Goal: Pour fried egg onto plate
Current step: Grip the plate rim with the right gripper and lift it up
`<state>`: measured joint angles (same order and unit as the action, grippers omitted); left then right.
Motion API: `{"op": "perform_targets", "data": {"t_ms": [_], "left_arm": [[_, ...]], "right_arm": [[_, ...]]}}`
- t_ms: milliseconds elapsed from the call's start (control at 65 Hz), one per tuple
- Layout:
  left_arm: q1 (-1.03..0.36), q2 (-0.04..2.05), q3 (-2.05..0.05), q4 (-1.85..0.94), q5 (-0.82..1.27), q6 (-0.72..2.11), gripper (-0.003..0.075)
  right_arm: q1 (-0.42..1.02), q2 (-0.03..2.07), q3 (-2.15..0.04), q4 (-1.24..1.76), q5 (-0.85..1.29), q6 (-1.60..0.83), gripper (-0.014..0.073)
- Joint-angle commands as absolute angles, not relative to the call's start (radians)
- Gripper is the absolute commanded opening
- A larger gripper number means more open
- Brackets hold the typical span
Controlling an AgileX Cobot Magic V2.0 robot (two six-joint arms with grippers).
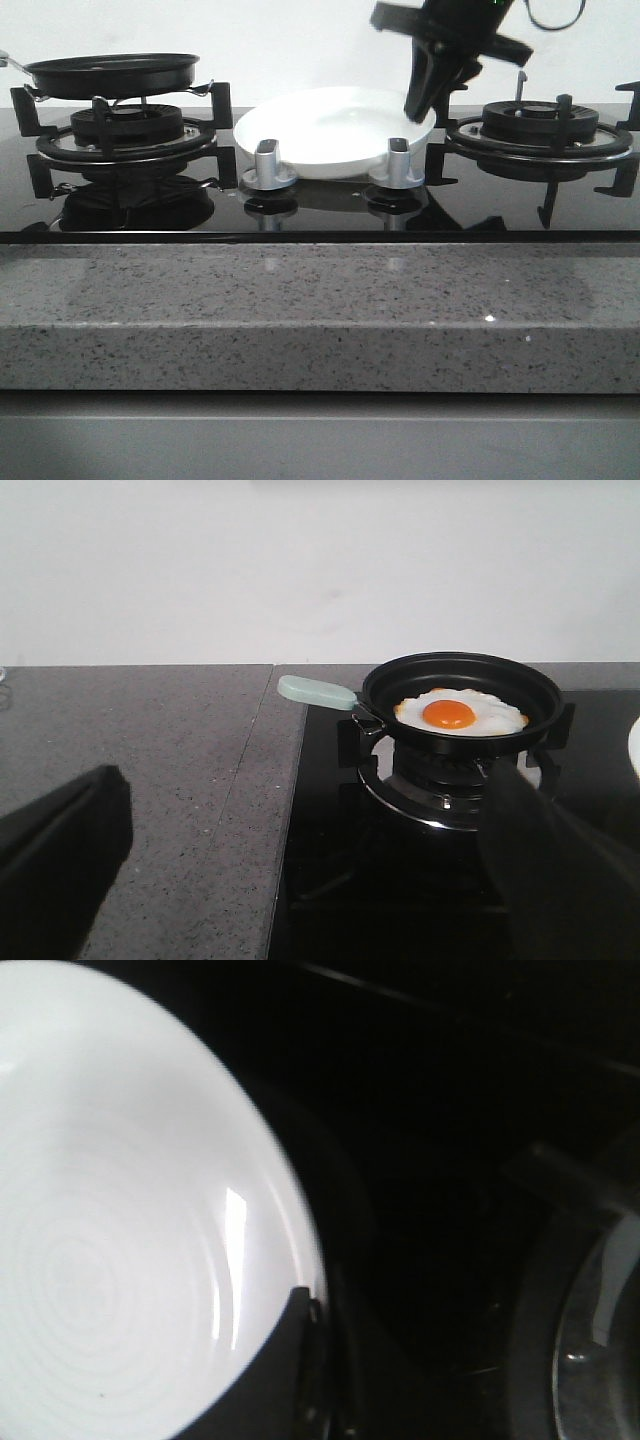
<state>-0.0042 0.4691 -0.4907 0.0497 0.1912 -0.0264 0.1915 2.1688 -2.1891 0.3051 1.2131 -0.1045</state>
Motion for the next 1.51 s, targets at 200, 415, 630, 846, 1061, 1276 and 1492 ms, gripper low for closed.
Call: {"op": "perform_targets", "data": {"t_ms": [200,415,630,846,1061,1276,1492], "left_arm": [[-0.005,0.480,-0.527,0.051,0.107,-0.035,0.0692],[-0.005,0.480,-0.527,0.051,0.107,-0.035,0.0692],[-0.005,0.480,-0.527,0.051,0.107,-0.035,0.0692],[-0.005,0.480,-0.527,0.051,0.107,-0.035,0.0692],[-0.005,0.480,-0.527,0.051,0.107,-0.035,0.0692],[-0.005,0.480,-0.527,0.051,0.107,-0.035,0.0692],[-0.005,0.480,-0.527,0.051,0.107,-0.035,0.0692]], "right_arm": [[0.168,2.093,-2.282,0.379,1.330,-0.089,-0.0040],[0.179,2.067,-2.276,0.388,1.319,-0.089,-0.0040],[0.225,1.983,-2.180,0.388,1.256,-0.108,-0.0040],[0.257,1.834,-1.906,0.388,1.100,-0.139,-0.0040],[0.263,1.652,-1.581,0.393,0.922,-0.158,-0.0040],[0.263,1.558,-1.410,0.396,0.837,-0.158,-0.0041],[0.263,1.555,-1.408,0.397,0.842,-0.158,-0.0041]]}}
